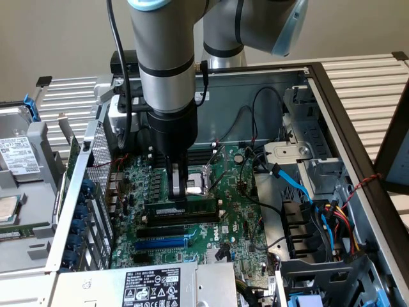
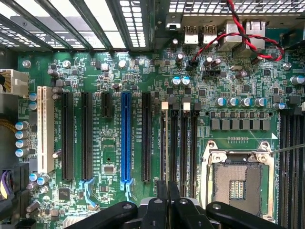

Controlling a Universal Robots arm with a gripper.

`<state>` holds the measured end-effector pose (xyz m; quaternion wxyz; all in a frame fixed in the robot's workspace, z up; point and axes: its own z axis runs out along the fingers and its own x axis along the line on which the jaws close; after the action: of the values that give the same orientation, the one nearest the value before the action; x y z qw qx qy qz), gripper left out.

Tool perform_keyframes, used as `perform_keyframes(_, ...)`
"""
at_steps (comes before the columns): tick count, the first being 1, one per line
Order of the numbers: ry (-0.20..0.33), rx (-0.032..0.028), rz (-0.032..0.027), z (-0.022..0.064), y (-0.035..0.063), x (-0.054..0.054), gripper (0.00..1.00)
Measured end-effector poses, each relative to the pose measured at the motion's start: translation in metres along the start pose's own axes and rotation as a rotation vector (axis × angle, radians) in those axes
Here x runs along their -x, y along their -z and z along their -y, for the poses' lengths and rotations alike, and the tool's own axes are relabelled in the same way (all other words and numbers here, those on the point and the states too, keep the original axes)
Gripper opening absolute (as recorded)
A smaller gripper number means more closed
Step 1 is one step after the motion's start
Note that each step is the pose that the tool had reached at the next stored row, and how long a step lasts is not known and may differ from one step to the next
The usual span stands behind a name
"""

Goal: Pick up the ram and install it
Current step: 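Insert the ram into the slot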

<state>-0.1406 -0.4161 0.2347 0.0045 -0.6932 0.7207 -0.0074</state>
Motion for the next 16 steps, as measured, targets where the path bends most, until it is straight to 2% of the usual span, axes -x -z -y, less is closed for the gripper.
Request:
perform_keyframes(7, 0.0, -0.0038, -0.0007, 0.0, 0.0019, 0.0015, 0.12)
perform_keyframes(10, -0.002, -0.0073, -0.0011, 0.0, 0.0019, 0.0015, 0.12)
perform_keyframes(16, -0.01, -0.0073, -0.0013, 0.0, 0.002, 0.0015, 0.12)
